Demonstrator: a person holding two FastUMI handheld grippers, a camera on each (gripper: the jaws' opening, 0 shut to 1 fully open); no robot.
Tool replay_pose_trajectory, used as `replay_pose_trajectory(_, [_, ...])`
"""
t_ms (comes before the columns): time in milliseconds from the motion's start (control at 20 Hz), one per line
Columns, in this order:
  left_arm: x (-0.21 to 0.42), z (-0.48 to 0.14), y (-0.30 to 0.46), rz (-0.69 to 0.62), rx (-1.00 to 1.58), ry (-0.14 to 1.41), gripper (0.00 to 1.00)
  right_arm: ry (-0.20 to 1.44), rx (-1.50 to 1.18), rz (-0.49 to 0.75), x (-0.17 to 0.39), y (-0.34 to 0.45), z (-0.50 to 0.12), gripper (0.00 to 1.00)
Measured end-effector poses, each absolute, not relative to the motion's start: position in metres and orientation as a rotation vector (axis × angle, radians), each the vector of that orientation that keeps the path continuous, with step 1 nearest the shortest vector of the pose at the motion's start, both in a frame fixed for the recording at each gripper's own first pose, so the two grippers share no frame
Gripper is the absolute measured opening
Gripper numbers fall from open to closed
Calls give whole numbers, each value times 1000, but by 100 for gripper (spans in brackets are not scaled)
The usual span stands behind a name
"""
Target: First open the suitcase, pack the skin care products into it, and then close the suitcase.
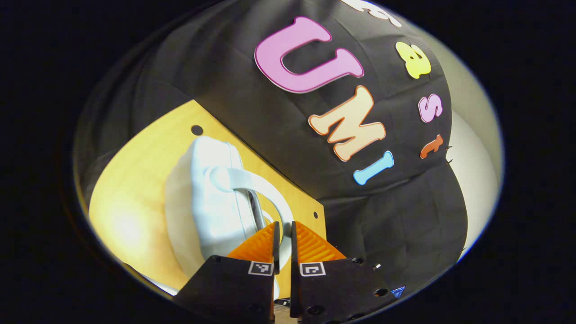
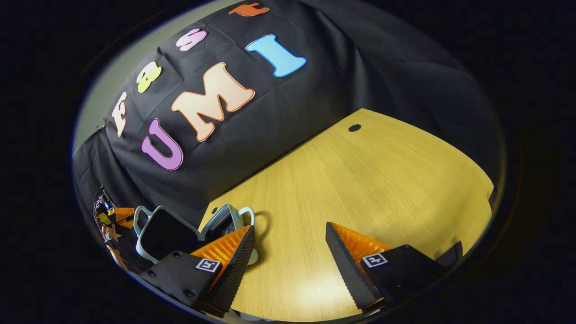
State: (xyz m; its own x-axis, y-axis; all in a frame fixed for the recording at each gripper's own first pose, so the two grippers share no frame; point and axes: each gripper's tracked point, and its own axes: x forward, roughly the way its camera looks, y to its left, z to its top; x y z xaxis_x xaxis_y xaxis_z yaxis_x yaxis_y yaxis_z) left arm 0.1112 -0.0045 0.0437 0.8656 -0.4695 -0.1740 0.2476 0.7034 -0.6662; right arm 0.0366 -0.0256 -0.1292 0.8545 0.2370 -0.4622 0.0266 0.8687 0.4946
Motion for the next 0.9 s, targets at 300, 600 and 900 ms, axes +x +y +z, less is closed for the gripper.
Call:
replay_pose_trajectory(300, [166,1,-96,-457,-570,490,7,520,541,38,21,-74,-125,98])
replay_pose_trajectory(600, [198,-50,-168,-504,-512,629,7,503,561,-28,10,-111,-121,98])
replay_pose_trajectory(900, [199,-68,-201,-474,-356,589,6,486,559,-15,15,-111,-110,98])
